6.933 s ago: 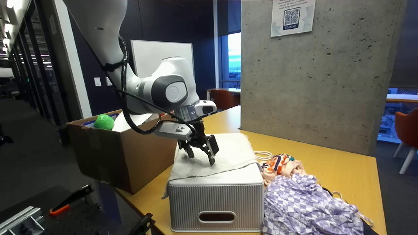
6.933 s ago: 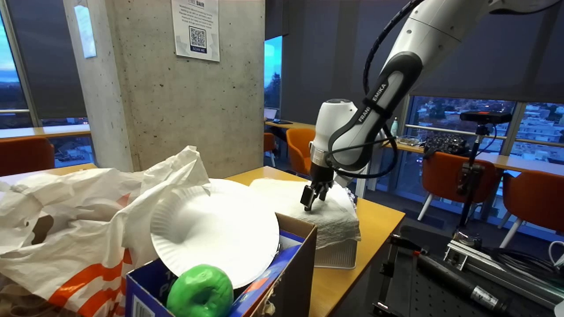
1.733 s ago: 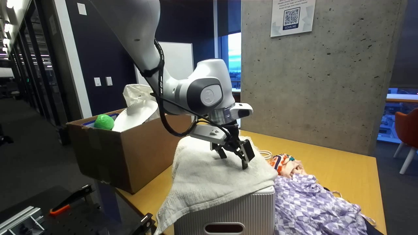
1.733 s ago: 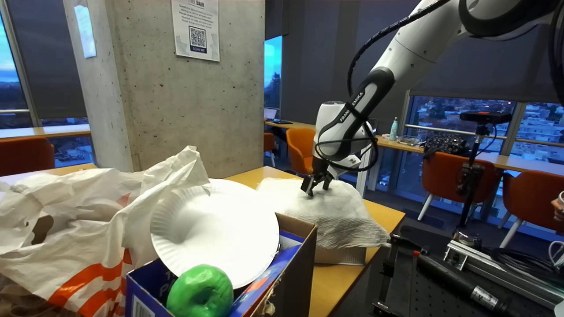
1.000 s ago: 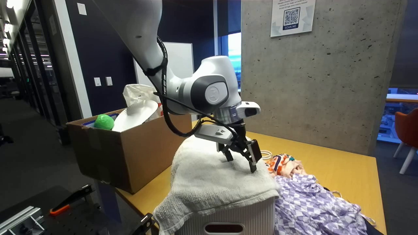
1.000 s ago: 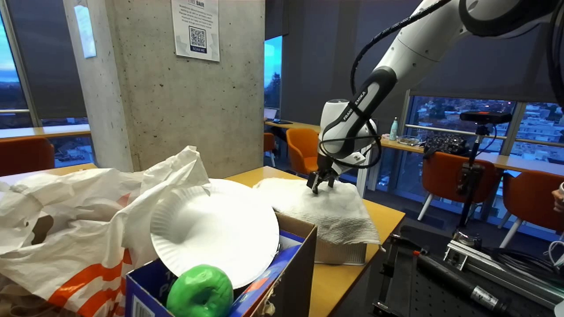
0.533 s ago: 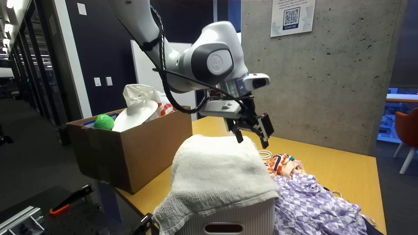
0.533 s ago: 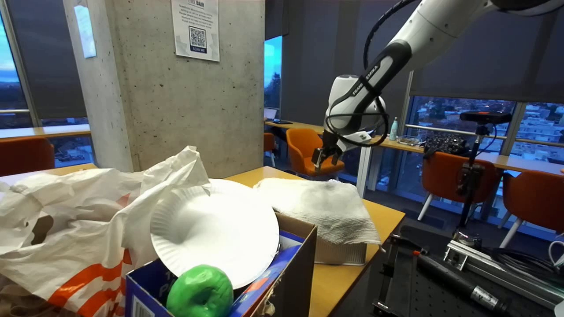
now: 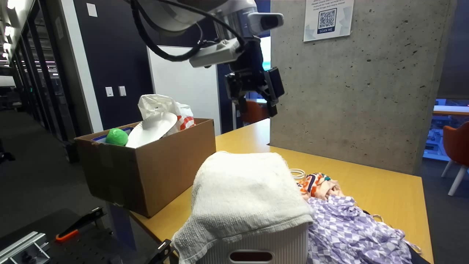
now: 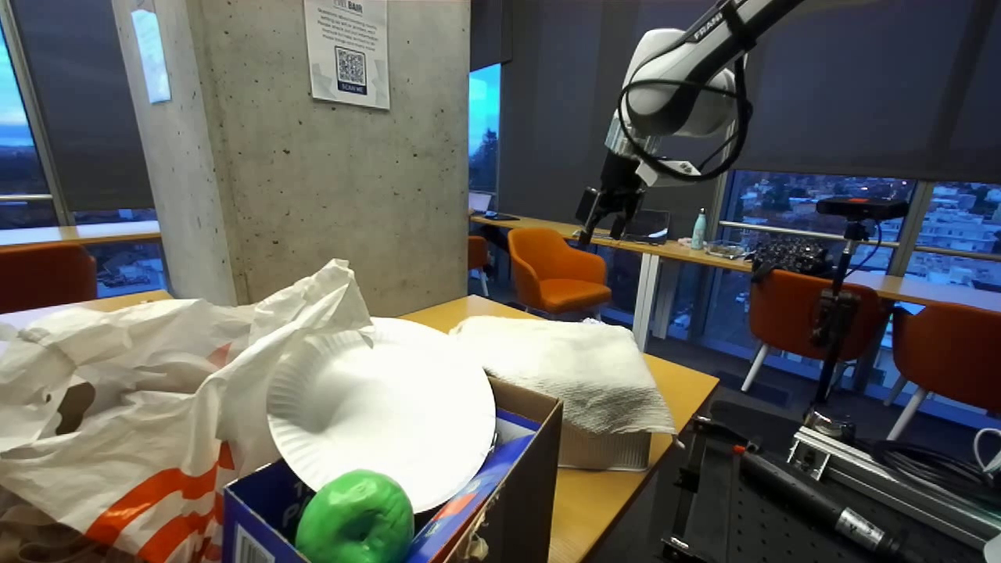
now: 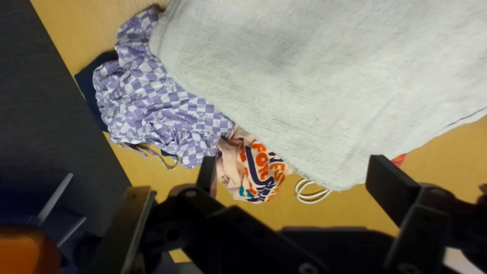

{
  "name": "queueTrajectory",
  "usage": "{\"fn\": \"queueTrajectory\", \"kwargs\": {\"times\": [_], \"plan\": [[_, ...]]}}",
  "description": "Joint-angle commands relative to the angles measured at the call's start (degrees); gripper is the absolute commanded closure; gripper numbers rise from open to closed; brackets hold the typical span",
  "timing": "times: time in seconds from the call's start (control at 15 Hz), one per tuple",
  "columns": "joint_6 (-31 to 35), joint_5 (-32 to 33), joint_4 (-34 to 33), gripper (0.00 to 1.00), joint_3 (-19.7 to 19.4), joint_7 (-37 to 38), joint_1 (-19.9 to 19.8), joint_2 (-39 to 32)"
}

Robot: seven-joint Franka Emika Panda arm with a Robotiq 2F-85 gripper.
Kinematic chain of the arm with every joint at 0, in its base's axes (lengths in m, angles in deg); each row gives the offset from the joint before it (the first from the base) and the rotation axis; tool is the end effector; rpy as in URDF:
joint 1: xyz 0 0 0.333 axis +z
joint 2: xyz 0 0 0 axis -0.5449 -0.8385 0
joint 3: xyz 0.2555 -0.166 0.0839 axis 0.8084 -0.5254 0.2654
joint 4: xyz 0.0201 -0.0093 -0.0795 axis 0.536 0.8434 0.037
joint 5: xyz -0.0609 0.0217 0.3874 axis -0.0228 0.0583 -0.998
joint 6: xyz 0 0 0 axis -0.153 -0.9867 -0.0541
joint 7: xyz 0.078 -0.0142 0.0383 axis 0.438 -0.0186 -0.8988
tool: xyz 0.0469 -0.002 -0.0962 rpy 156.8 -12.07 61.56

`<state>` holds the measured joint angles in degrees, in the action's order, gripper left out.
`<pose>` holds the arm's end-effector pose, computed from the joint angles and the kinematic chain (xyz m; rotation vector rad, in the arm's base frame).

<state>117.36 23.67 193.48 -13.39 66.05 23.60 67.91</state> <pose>0.5487 -0.2042 0.3867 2.9950 -0.4679 0.4273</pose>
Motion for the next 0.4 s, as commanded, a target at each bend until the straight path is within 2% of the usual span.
{"fn": "queueTrajectory", "kwargs": {"times": [0.0,0.33], "plan": [[-5.8,-3.2,4.9,0.00,1.1,-2.4,-0.4,6.1],[-6.3,-2.5,9.0,0.00,1.2,-1.1,-0.1,7.4]]}}
